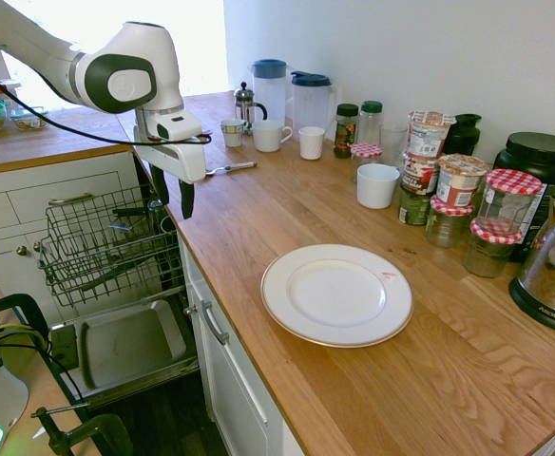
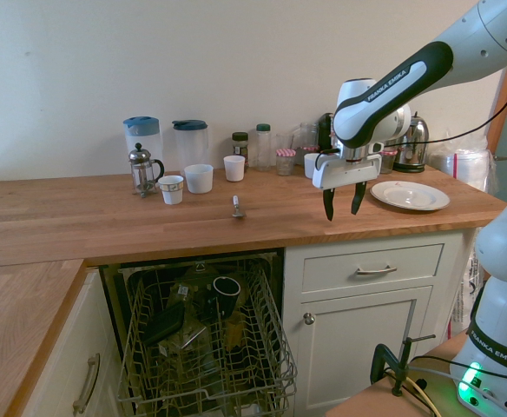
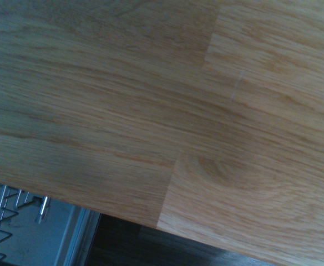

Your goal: Put the spoon in the dishwasher

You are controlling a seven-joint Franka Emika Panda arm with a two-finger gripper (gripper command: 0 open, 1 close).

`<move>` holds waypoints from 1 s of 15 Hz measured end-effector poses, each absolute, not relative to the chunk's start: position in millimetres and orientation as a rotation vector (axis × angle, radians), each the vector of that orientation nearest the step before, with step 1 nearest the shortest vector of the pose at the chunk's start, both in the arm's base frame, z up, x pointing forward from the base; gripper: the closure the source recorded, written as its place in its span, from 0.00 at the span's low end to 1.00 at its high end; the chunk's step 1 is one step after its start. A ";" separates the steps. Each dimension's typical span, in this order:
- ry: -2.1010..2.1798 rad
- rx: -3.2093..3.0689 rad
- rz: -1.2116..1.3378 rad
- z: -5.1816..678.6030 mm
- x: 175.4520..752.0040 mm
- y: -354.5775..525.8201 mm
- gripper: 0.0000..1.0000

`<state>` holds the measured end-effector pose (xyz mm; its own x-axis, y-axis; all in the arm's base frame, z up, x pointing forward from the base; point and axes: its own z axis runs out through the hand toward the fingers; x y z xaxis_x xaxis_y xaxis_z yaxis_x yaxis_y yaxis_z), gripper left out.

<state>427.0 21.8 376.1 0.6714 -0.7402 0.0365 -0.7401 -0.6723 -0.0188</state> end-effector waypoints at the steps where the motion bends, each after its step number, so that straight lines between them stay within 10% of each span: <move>1: 1.271 -2.870 -0.065 375.9 427.1 21.9 0.00; 15: 1.790 -2.437 -0.265 420.6 584.8 168.4 0.00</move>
<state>584.8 168.4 420.6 0.2910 -0.9536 0.0772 -0.9351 -0.3006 -0.1879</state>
